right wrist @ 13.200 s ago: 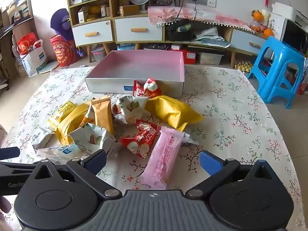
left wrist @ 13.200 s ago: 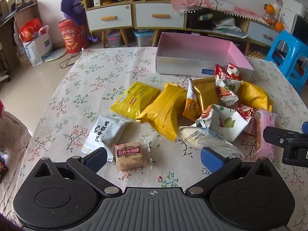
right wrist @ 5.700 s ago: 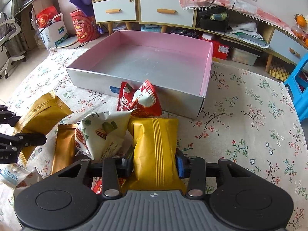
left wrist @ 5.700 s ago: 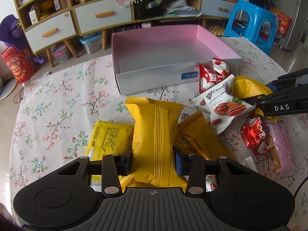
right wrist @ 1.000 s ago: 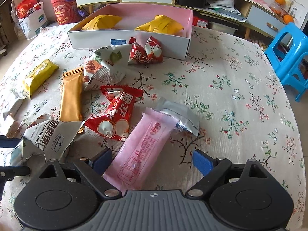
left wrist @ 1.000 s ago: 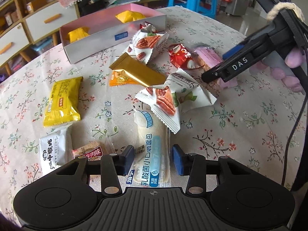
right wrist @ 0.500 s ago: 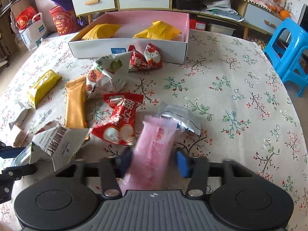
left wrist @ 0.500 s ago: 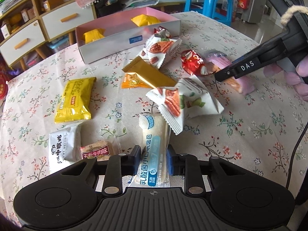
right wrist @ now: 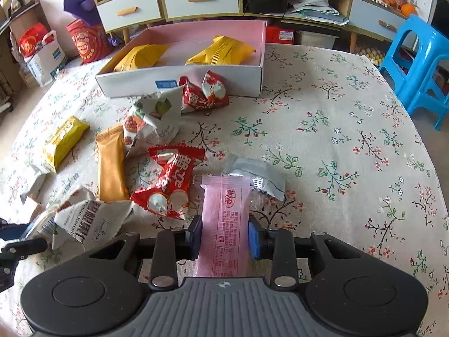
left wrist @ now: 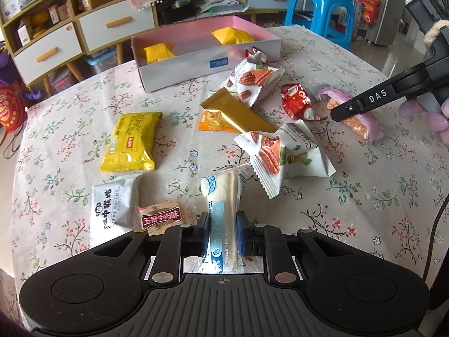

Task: Organize snacks
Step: 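Carry the milk stick pack in the left tool to the box while the right tool carries the pink bar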

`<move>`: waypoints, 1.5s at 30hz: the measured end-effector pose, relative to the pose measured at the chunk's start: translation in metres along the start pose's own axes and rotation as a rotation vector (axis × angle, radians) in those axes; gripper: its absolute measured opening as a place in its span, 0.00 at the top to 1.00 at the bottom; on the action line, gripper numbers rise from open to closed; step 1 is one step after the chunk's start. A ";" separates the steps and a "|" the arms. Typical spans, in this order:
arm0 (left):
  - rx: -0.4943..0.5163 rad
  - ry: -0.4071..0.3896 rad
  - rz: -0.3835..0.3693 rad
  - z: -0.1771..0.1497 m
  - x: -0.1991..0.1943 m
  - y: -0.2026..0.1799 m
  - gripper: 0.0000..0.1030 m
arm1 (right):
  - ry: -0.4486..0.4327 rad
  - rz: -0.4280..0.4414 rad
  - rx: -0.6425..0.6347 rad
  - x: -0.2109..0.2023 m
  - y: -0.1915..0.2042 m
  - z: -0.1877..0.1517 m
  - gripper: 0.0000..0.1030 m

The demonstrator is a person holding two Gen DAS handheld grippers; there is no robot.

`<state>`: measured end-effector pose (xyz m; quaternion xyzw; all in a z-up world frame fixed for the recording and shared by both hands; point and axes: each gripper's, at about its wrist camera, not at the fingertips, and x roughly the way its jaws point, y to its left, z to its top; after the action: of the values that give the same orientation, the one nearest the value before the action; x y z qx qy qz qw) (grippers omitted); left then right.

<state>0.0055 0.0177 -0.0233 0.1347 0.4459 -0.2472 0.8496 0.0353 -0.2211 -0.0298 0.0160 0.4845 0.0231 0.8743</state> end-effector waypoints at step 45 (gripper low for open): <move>-0.256 -0.146 0.034 0.093 0.003 0.032 0.85 | -0.125 0.152 0.071 -0.036 0.013 0.083 0.80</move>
<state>0.0885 0.0019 0.0275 0.0146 0.4083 -0.1829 0.8942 0.0862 -0.2110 0.0457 0.0850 0.4271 0.0710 0.8974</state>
